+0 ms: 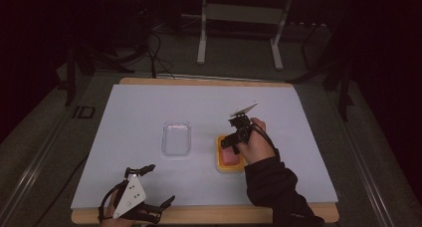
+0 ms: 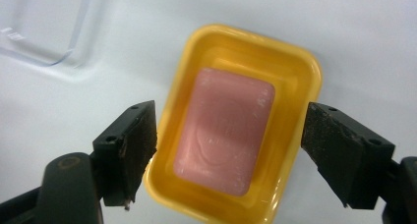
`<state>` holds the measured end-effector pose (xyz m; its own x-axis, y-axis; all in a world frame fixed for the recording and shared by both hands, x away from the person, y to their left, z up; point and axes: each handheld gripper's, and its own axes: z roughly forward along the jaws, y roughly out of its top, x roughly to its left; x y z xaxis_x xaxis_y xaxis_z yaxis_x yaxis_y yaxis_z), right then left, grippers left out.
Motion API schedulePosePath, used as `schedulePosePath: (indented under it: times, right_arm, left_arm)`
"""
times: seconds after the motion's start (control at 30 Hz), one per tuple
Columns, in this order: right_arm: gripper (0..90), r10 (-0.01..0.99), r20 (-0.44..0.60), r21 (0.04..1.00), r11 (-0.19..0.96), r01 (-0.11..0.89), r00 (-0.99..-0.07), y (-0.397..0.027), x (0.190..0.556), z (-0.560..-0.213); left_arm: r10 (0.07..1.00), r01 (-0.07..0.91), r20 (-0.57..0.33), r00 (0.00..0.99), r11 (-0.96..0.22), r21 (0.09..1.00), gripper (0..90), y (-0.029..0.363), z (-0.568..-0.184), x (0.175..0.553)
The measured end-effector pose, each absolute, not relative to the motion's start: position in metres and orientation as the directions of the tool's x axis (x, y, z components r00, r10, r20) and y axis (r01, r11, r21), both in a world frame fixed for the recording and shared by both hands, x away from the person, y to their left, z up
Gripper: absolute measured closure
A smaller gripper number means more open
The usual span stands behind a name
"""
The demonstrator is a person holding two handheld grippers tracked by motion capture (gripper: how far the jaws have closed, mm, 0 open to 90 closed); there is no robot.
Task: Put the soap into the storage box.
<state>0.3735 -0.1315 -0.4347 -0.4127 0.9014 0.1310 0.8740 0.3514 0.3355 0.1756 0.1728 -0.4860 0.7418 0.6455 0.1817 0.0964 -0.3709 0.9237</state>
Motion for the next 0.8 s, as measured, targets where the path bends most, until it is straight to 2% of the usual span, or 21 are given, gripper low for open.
schedulePosePath:
  times: [0.1, 0.2, 0.3, 0.8]
  right_arm:
    - [19.8, 0.89, 0.139, 0.344, 0.367, 0.864, -0.434, -0.135, 0.372, -0.433]
    - [18.5, 0.807, 0.159, 0.423, 0.464, 0.778, -0.568, -0.155, 0.363, -0.427]
    - [18.4, 0.779, 0.155, 0.442, 0.496, 0.748, -0.608, -0.167, 0.358, -0.427]
    - [21.7, 0.776, 0.142, 0.556, 0.451, 0.698, -0.615, -0.219, 0.335, -0.439]
  left_arm:
    - [0.646, 0.096, 0.183, 0.741, -0.372, 0.923, 0.4, 0.172, -0.486, 0.176]
    - [0.646, 0.097, 0.184, 0.741, -0.375, 0.922, 0.4, 0.172, -0.486, 0.176]
    - [0.646, 0.1, 0.186, 0.741, -0.38, 0.92, 0.4, 0.172, -0.487, 0.176]
    - [0.647, 0.099, 0.185, 0.74, -0.376, 0.921, 0.4, 0.172, -0.487, 0.176]
